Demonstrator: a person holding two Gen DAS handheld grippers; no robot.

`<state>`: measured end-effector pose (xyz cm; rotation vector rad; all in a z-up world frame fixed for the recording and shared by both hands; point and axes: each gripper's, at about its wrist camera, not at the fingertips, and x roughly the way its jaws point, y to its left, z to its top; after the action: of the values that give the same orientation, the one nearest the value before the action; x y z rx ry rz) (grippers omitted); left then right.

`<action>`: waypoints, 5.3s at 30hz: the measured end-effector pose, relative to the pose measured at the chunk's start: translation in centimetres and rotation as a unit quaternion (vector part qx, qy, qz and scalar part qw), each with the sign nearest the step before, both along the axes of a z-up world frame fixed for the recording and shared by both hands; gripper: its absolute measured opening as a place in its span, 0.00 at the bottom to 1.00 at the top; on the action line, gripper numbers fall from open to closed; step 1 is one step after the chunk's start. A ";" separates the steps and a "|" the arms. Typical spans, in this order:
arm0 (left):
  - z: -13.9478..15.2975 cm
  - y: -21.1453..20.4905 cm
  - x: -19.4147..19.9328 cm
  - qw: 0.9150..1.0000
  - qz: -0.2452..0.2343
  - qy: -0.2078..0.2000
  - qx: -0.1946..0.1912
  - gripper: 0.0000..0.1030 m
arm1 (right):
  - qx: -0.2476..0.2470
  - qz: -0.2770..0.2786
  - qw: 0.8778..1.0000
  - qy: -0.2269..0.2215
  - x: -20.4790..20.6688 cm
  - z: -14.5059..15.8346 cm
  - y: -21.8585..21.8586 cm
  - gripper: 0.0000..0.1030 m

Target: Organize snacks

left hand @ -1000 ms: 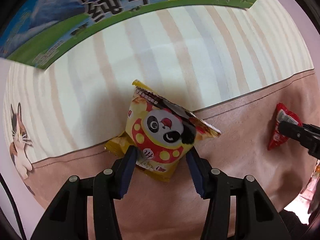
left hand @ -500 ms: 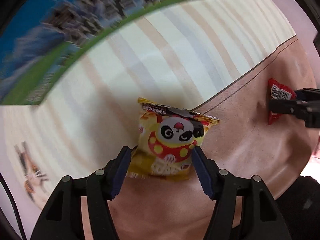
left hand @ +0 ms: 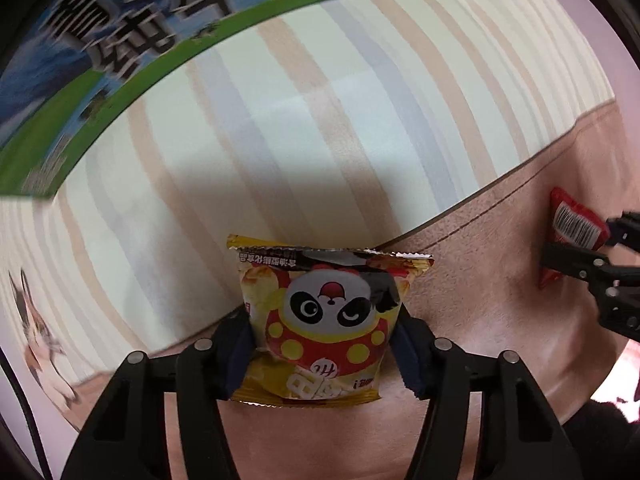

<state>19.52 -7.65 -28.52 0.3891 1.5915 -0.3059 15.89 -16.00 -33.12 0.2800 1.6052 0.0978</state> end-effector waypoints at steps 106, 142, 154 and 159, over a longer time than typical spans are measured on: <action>26.3 9.7 -1.1 0.922 0.207 -0.309 -0.112 0.94 | -0.095 0.027 0.931 -0.352 0.9 34.8 0.8 1.00; 29.1 8.9 -5.7 0.907 0.208 -0.357 -0.077 1.00 | -0.098 0.014 0.917 -0.386 -4.3 39.2 0.6 1.00; 26.6 8.1 -0.9 0.908 0.217 -0.355 -0.055 1.00 | -0.123 -0.007 0.920 -0.373 0.5 35.5 -0.7 1.00; 25.4 7.9 1.1 0.911 0.217 -0.347 -0.053 1.00 | -0.131 -0.013 0.921 -0.368 2.5 34.3 -1.0 1.00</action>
<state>20.61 0.26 -3.14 0.0327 0.9127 0.0935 18.36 -16.95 1.17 0.0391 0.8483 -0.0347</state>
